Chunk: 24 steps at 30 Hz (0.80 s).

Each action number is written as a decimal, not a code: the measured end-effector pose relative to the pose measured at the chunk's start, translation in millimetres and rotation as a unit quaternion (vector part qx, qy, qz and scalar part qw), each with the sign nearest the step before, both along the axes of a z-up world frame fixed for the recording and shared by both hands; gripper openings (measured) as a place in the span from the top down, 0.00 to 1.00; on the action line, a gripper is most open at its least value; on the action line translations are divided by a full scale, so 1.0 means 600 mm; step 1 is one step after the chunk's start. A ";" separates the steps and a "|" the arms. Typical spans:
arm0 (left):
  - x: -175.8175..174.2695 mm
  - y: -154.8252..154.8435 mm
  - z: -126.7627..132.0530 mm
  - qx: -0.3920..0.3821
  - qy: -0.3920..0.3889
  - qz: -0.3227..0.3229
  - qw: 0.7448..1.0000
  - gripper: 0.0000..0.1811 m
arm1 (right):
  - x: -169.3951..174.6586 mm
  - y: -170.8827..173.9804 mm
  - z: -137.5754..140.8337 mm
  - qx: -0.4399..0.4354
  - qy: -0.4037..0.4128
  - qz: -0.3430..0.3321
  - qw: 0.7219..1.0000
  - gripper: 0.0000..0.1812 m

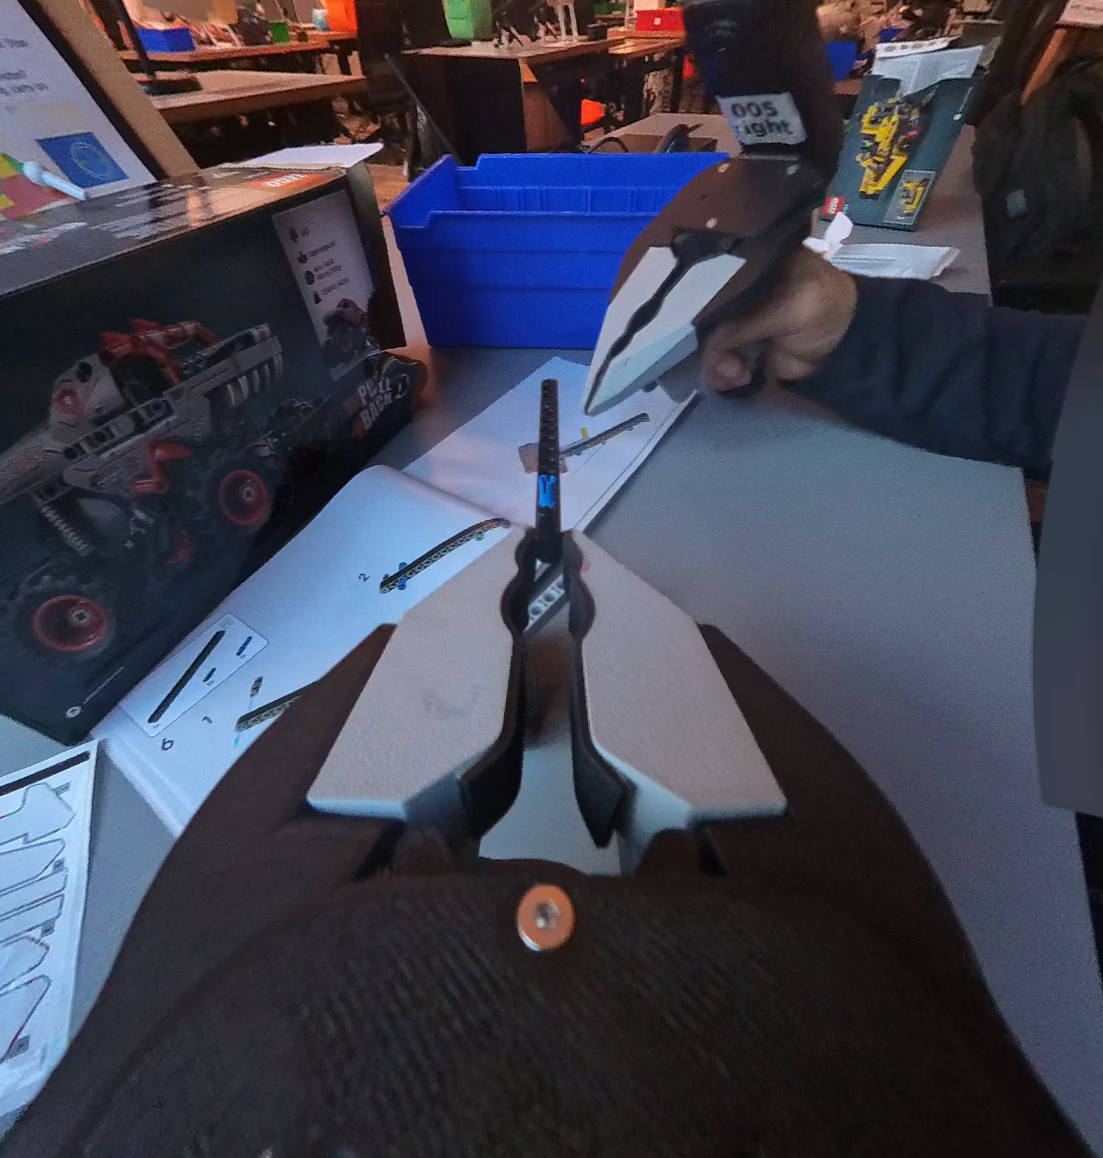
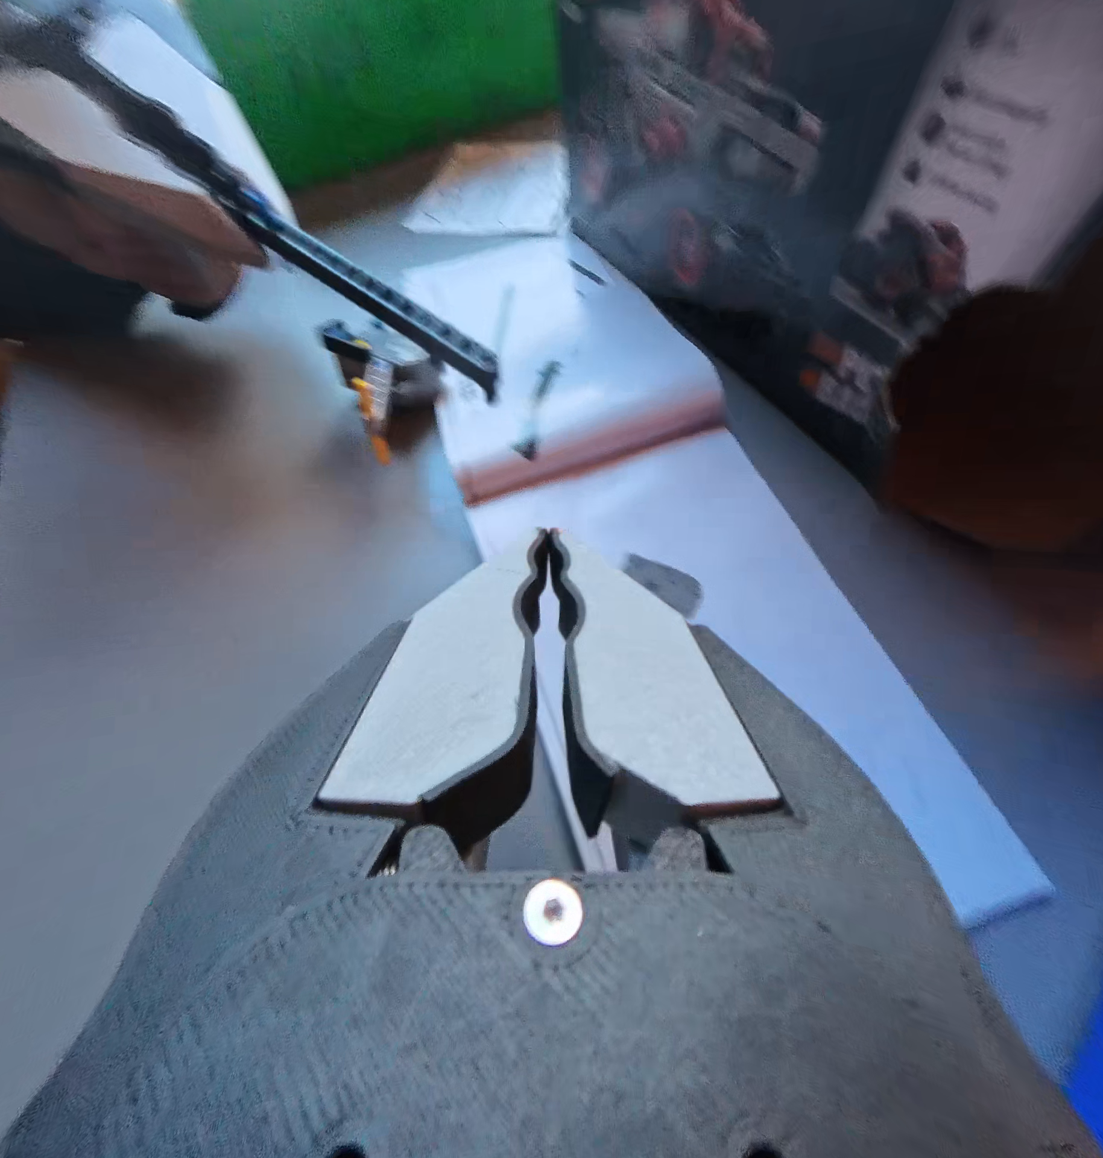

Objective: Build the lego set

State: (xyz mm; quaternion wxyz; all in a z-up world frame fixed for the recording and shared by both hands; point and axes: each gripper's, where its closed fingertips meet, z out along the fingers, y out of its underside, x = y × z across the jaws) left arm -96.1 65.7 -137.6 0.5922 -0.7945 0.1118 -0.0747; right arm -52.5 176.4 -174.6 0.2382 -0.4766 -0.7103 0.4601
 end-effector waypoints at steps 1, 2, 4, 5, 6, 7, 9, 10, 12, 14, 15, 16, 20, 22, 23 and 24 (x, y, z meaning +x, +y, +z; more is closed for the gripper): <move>0.003 0.000 0.001 0.001 -0.002 -0.005 1.000 0.97 | 0.000 -0.018 0.008 -0.015 0.011 0.021 1.000 1.00; 0.005 0.000 0.001 0.002 -0.002 -0.007 1.000 0.97 | 0.000 -0.033 0.013 -0.027 0.016 0.037 0.999 0.93; 0.006 0.000 0.001 0.002 0.001 -0.008 1.000 0.97 | 0.001 -0.053 0.017 -0.039 0.018 0.059 0.997 0.86; 0.007 0.000 0.001 0.002 -0.001 -0.010 1.000 0.97 | 0.001 -0.059 0.017 -0.040 0.021 0.064 0.997 0.86; 0.009 0.000 0.001 0.001 -0.003 -0.013 1.000 0.97 | 0.001 -0.063 0.019 -0.042 0.025 0.068 0.997 0.86; 0.011 0.000 0.001 0.001 -0.006 -0.016 1.000 0.97 | 0.000 -0.067 0.021 -0.046 0.029 0.071 0.996 0.86; 0.018 -0.001 -0.002 -0.005 -0.014 -0.029 0.999 0.97 | -0.001 -0.071 0.024 -0.065 0.030 0.074 0.995 0.84; 0.020 -0.001 -0.004 -0.008 -0.016 -0.031 0.999 0.97 | -0.001 -0.072 0.026 -0.076 0.027 0.076 0.994 0.81; 0.023 -0.002 -0.007 -0.015 -0.022 -0.038 0.999 0.97 | 0.000 -0.072 0.030 -0.094 0.029 0.079 0.992 0.80; 0.025 -0.003 -0.005 -0.016 -0.036 -0.043 0.998 0.97 | 0.001 -0.068 0.038 -0.106 0.038 0.077 0.991 0.82; 0.028 -0.004 -0.004 -0.018 -0.042 -0.050 0.998 0.97 | -0.001 -0.064 0.041 -0.110 0.041 0.070 0.991 0.82; 0.031 -0.005 -0.004 -0.019 -0.049 -0.055 0.997 0.97 | -0.003 -0.059 0.042 -0.111 0.042 0.062 0.991 0.79; 0.037 -0.006 -0.007 -0.023 -0.045 -0.063 0.997 0.97 | 0.007 -0.069 0.051 -0.118 0.051 0.088 0.988 0.86; 0.044 -0.007 -0.010 -0.028 -0.050 -0.074 0.996 0.97 | 0.010 -0.079 0.044 -0.105 0.042 0.102 0.988 0.90; 0.047 -0.008 -0.011 -0.030 -0.054 -0.079 0.995 0.97 | 0.011 -0.084 0.038 -0.097 0.036 0.109 0.989 0.91; 0.048 -0.008 -0.011 -0.032 -0.057 -0.082 0.995 0.97 | 0.013 -0.091 0.032 -0.090 0.030 0.119 0.988 0.90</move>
